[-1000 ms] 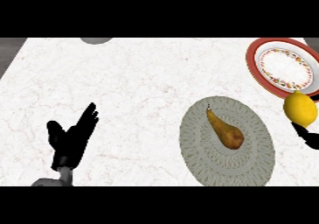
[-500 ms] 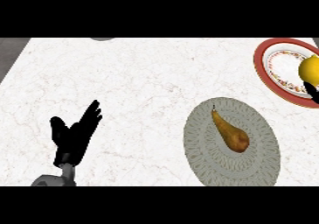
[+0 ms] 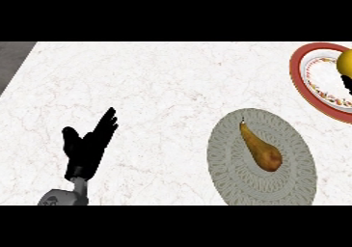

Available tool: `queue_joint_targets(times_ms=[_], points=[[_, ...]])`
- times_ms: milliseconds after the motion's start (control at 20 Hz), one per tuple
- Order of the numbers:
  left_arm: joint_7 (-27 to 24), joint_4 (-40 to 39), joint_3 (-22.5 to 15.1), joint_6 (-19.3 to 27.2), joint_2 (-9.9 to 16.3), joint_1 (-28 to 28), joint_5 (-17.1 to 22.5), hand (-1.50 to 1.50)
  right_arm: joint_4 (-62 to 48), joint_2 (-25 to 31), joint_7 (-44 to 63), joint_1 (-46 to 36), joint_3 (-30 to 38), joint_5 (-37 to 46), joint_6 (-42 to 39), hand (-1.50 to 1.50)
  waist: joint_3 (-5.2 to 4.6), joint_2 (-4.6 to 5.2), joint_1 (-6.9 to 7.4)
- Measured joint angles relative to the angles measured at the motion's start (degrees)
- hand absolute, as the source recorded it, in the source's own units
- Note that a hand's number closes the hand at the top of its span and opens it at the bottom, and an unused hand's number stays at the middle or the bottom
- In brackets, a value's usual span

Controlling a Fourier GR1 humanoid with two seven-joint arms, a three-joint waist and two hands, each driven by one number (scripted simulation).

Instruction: Pick the lemon from the placemat and place it in the plate

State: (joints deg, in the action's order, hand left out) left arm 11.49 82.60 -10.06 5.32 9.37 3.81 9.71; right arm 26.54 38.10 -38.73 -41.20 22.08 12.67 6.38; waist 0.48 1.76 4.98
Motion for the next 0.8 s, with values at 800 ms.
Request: queue_joint_targets(times_ms=[800], points=[[0.8, 0.0, -0.4, -0.6, -0.7, 1.3, 0.0, 0.00, -13.8, 0.7, -1.6, -6.8, -2.9, 4.4, -9.9, -1.50, 0.33, 0.89, 1.55]])
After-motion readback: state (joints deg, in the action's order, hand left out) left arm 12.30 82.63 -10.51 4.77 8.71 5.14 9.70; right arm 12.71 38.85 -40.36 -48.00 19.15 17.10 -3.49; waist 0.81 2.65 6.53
